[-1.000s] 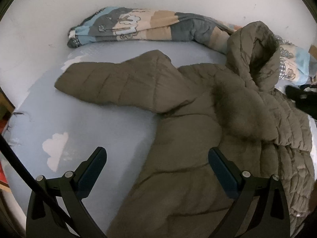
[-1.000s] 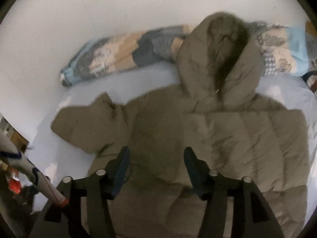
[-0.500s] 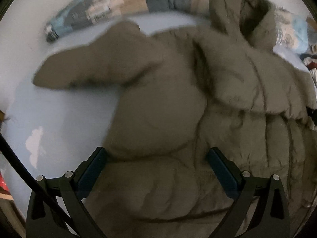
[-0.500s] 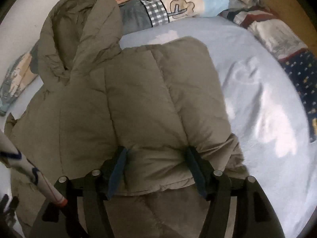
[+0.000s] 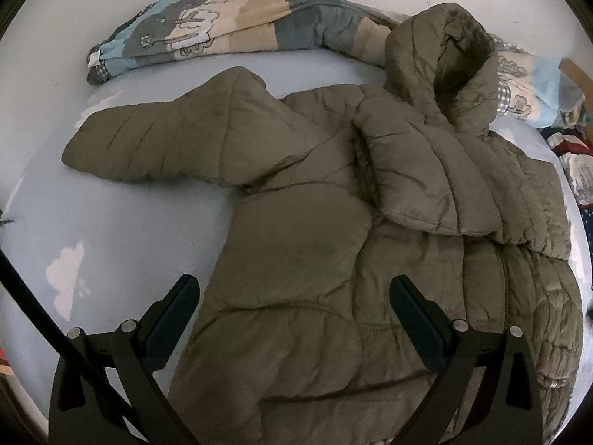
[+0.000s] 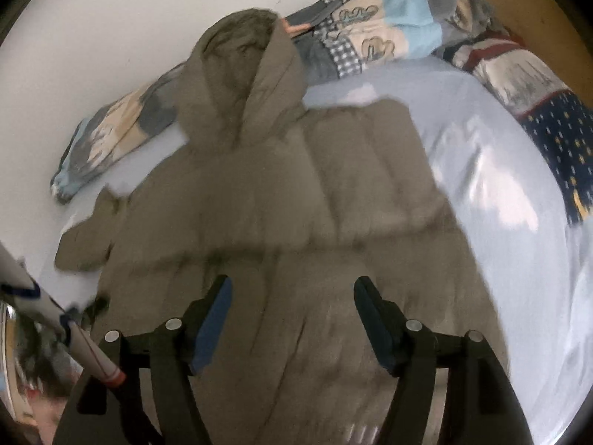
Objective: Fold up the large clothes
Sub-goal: 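Fold the held sleeve across the jacket front with the right gripper, release, then grasp the other jacket sleeve cuff with the left gripper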
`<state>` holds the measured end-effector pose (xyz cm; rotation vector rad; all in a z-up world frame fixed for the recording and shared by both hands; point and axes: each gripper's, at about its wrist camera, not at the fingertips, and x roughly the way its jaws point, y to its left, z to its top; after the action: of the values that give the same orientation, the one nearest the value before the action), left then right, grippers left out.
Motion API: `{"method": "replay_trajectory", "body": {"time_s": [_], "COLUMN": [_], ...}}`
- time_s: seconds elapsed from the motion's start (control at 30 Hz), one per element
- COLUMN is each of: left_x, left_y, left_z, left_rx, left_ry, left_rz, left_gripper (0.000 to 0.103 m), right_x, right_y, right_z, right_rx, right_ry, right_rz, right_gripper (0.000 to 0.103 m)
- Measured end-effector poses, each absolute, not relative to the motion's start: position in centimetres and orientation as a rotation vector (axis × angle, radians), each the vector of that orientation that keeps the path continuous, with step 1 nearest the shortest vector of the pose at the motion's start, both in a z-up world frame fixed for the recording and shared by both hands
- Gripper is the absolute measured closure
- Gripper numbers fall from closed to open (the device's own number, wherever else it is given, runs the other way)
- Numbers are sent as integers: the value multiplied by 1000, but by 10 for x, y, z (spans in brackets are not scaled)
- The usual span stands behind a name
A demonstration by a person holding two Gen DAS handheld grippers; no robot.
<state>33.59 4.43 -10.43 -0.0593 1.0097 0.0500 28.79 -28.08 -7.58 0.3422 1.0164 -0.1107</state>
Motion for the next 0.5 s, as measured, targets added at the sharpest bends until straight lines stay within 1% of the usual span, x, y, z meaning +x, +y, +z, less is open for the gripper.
{"method": "replay_trajectory", "body": {"time_s": [0.1,0.17,0.23,0.3,0.37,0.5], "left_x": [335,332,330,330,330,335], "left_y": [47,48,46,45,48,56], "left_z": [-103,-103,-102,-101,-100,-100], "left_rx": [-63,-63,-39,-3,20,-3], "left_ry": [1006,1005,997,984,972,976], "left_rz": [53,55,55,57,67,68], "left_gripper": [1,1,1,1,1,1], "right_x": [250,240,247,249,252,255], "right_y": [-254,-237,-225,-217,-214,-211], "right_z": [-90,-107,-122,-133,-143,-134], "right_rx": [318,289,217,163,140,132], "right_ry": [1023,1053,1095,1096,1124,1104], "right_rz": [-129,-132,-127,-146,-147,-131], "right_gripper": [28,28,28,28,26,26]}}
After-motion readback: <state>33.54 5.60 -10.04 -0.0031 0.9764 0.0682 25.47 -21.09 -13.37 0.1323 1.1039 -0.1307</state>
